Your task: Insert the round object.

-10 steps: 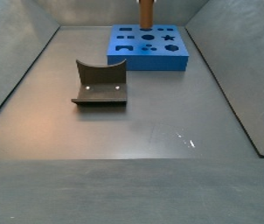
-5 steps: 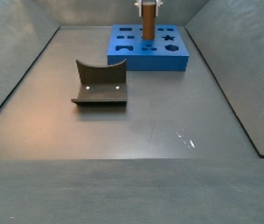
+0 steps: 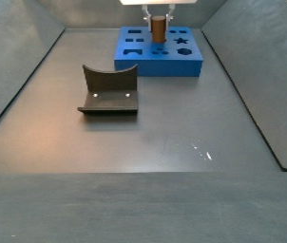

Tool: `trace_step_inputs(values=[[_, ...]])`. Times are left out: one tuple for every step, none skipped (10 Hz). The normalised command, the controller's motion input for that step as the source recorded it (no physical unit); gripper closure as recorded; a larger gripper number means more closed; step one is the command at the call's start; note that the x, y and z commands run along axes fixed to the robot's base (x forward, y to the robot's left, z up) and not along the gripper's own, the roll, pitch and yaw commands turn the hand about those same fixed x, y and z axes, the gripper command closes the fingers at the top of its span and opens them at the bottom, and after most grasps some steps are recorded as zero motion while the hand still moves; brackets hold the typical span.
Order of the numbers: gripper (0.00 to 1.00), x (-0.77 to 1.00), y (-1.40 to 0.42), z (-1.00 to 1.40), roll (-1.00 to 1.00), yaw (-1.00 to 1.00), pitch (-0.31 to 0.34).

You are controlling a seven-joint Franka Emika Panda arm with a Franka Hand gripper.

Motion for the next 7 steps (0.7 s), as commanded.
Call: trace_step_inputs(values=[[1.0, 0.0, 0.0, -0.15, 0.0, 0.0, 0.0], [1.0, 0.0, 0.0, -0.13, 0.0, 0.0, -0.059], [1.0, -0.15, 0.0, -0.34, 0.0, 0.0, -0.321], [1.0, -0.19, 0.0, -0.35, -0.01, 0.0, -0.363], [1.0, -0.13, 0.0, -0.25, 0.0, 0.0, -0.286], [1.0, -0.07, 0.0, -0.22, -0.01, 0.0, -0.234], [1.0, 0.0, 0.0, 0.0, 0.0, 0.0, 0.0]])
